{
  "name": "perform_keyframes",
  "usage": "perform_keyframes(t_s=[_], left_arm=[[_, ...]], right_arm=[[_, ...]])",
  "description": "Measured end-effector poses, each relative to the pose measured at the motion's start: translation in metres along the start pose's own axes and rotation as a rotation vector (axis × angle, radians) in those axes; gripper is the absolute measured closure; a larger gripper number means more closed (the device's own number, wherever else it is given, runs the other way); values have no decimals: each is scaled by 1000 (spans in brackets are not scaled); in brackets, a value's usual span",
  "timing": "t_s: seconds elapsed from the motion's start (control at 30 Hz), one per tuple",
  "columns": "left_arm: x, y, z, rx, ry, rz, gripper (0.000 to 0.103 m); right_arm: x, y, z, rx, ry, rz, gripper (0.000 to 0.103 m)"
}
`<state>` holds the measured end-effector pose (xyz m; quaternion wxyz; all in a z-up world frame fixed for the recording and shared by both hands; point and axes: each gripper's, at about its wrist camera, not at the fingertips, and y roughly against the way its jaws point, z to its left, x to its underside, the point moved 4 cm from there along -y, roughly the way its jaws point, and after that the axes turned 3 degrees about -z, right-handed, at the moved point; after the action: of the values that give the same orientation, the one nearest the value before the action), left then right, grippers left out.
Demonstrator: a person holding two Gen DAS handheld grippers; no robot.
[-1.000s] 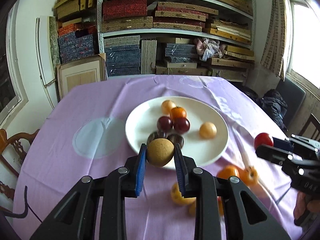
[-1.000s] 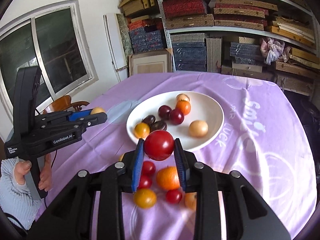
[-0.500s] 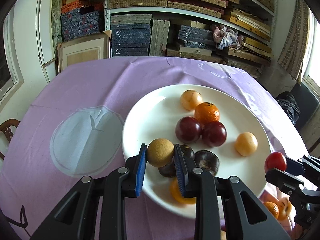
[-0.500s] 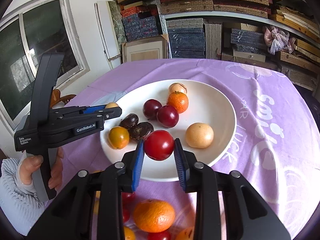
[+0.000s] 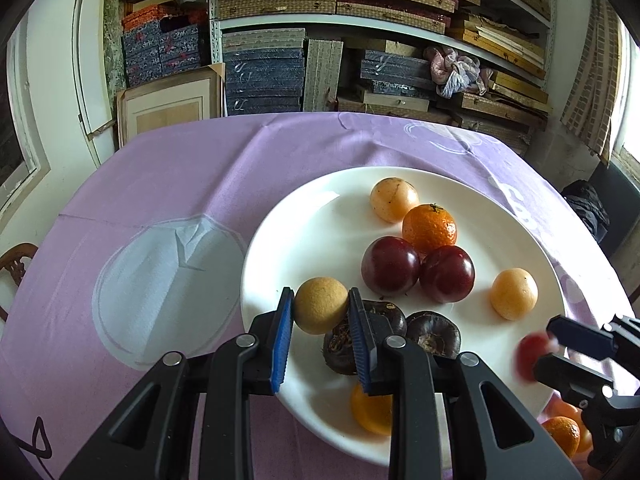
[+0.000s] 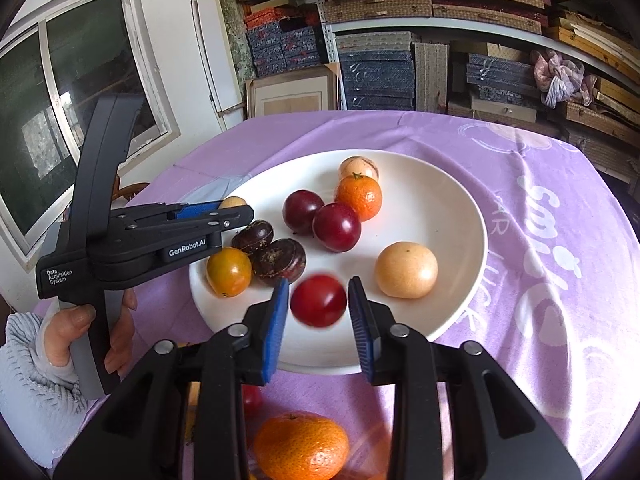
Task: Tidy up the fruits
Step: 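Carry both fruits over the white plate and open both tools to release, then withdraw both tools from the plate toward the fruit cluster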
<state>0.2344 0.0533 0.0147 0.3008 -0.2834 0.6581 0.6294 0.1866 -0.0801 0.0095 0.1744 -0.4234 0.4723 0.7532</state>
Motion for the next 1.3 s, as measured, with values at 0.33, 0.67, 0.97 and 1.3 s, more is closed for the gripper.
perform_keyframes(t_s=[0.33, 0.67, 0.97, 1.3], left_arm=[[-8, 25, 7, 17, 37, -44, 68], [28, 96, -8, -4, -45, -67, 43], [104, 128, -28, 36, -86, -8, 37], [127, 120, -60, 49, -175, 11, 37]], right_arm=[[-13, 36, 2, 0, -3, -93, 41], [-6, 121, 9, 18, -33, -194, 7], [57, 169, -18, 46, -139, -258, 4], [75, 176, -42, 44, -227, -280, 4]])
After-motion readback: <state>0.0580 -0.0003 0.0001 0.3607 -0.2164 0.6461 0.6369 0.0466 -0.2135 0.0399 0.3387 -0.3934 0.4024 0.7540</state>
